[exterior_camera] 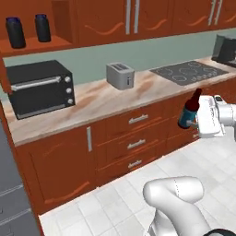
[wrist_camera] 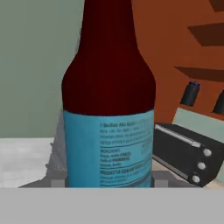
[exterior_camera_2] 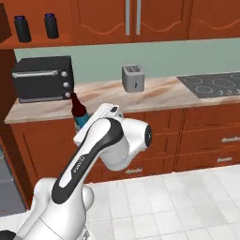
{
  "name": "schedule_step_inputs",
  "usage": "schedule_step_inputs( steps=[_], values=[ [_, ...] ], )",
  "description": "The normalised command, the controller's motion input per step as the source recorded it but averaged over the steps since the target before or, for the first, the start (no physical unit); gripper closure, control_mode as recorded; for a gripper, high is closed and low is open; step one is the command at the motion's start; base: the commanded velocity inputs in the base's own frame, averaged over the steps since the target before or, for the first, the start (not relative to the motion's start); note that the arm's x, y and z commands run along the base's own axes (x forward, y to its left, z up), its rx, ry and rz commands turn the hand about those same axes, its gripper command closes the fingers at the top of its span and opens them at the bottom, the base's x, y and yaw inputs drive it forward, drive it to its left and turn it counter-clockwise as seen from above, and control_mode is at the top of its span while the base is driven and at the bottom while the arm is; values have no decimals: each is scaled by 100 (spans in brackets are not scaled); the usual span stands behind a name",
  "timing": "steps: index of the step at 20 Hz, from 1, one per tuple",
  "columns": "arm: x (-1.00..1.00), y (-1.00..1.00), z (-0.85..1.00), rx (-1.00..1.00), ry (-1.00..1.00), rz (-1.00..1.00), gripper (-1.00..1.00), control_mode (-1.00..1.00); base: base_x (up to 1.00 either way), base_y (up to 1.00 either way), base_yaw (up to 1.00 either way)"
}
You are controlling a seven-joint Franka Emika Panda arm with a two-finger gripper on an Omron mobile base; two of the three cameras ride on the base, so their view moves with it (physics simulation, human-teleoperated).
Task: Pick the water bottle, water bottle, beer from the counter and place them in the open cabinet.
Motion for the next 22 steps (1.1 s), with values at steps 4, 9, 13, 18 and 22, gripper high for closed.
schedule_step_inputs(
  steps=[4, 9, 13, 18, 22],
  values=[
    [0, 0, 0, 0, 0, 0, 100, 100, 0, 35, 63],
    [0, 0, 0, 0, 0, 0, 100, 100, 5, 33, 59],
    [0, 0, 0, 0, 0, 0, 100, 100, 31, 14, 46],
    [0, 0, 0, 0, 0, 0, 100, 100, 58, -17, 20],
    [0, 0, 0, 0, 0, 0, 100, 100, 74, -14, 14]
  ],
)
